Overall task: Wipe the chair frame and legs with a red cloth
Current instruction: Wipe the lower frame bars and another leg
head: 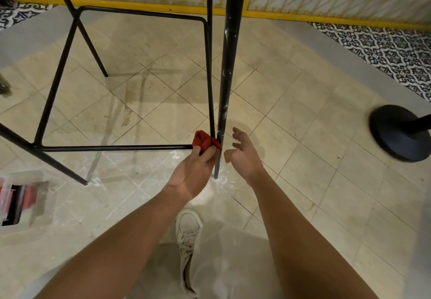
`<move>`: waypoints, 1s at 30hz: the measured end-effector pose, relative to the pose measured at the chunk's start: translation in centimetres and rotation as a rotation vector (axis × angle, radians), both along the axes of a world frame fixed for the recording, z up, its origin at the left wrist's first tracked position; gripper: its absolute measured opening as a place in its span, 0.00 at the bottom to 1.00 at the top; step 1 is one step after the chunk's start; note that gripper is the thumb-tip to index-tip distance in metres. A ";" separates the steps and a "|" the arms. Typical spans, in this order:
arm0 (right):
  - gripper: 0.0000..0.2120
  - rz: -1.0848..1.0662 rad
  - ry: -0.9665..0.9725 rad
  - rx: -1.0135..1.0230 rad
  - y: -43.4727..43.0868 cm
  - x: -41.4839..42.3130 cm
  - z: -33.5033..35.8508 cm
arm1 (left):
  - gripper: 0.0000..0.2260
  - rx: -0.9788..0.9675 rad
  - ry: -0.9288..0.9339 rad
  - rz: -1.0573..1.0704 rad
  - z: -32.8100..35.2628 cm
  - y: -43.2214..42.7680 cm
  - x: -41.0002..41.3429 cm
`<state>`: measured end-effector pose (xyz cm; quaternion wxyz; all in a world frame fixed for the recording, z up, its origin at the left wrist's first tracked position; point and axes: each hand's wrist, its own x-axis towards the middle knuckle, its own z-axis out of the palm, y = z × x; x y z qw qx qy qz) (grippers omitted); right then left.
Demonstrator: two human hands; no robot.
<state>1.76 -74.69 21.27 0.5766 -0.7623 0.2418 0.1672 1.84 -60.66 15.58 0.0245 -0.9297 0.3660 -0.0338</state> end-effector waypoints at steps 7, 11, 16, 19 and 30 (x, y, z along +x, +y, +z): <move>0.36 -0.001 0.020 -0.008 0.0 0.1 -0.1 | 0.14 0.162 0.052 -0.055 -0.5 -0.5 -0.3; 0.35 -0.001 0.014 -0.006 -0.1 0.2 0.0 | 0.19 0.049 0.036 -0.011 -0.6 -0.2 -0.3; 0.35 0.001 0.013 0.004 -0.2 0.2 -0.1 | 0.24 -0.055 -0.059 -0.019 -0.6 0.7 0.3; 0.37 0.008 0.025 0.006 -0.1 0.3 -0.2 | 0.18 0.007 -0.018 -0.064 -0.4 -0.2 0.1; 0.36 0.016 0.028 -0.009 -0.2 0.4 -0.3 | 0.32 -0.325 0.149 0.236 0.0 1.9 0.4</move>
